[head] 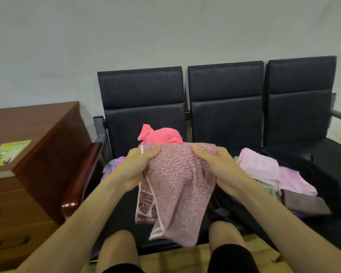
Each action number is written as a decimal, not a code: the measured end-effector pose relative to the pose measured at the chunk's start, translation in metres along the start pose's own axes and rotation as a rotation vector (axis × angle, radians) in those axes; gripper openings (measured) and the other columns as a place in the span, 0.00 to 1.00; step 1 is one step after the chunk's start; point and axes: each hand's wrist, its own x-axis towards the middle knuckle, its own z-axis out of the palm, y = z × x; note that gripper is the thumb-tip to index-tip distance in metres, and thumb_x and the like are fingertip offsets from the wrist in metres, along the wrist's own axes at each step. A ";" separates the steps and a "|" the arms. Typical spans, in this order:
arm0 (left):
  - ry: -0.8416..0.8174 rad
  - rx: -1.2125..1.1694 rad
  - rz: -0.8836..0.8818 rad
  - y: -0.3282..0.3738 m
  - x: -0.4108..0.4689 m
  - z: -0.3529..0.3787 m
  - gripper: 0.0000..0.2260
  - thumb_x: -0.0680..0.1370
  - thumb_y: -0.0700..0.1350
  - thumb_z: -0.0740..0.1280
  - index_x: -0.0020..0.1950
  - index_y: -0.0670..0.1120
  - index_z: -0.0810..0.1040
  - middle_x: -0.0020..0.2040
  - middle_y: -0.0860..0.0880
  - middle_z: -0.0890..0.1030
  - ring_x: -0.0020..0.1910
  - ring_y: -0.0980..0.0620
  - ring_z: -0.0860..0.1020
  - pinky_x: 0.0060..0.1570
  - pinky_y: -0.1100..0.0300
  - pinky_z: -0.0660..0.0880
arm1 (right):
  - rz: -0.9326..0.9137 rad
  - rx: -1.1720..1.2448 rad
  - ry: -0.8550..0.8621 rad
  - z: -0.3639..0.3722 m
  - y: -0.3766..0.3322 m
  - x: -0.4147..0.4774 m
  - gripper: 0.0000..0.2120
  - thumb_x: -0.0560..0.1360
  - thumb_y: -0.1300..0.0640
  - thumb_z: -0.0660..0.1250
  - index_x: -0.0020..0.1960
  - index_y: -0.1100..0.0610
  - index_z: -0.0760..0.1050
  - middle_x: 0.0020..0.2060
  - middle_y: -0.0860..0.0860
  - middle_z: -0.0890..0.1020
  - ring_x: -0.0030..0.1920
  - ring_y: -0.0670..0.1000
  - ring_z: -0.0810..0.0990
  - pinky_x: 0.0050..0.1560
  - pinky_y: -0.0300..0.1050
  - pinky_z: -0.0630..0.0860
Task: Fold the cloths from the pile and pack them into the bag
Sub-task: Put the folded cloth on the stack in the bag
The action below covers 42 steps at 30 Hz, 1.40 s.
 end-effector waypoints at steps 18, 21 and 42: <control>-0.172 -0.076 0.278 0.031 -0.023 -0.014 0.26 0.67 0.34 0.72 0.63 0.51 0.78 0.51 0.44 0.86 0.51 0.47 0.85 0.47 0.57 0.82 | 0.084 -0.065 0.135 -0.013 -0.019 0.002 0.22 0.71 0.54 0.77 0.60 0.62 0.74 0.52 0.55 0.83 0.49 0.52 0.83 0.44 0.46 0.78; -0.084 0.148 0.379 0.026 -0.020 -0.013 0.26 0.71 0.29 0.72 0.65 0.49 0.79 0.54 0.49 0.85 0.53 0.52 0.84 0.49 0.61 0.81 | -0.016 0.076 0.123 -0.024 -0.020 0.000 0.29 0.71 0.62 0.76 0.65 0.53 0.66 0.53 0.57 0.82 0.51 0.54 0.84 0.48 0.48 0.80; 0.182 0.868 0.603 0.006 0.003 -0.021 0.08 0.74 0.47 0.76 0.51 0.48 0.86 0.42 0.51 0.85 0.41 0.53 0.83 0.46 0.54 0.81 | -0.297 -1.075 0.069 -0.037 -0.033 0.004 0.12 0.75 0.51 0.73 0.55 0.57 0.83 0.48 0.53 0.84 0.47 0.51 0.80 0.48 0.45 0.74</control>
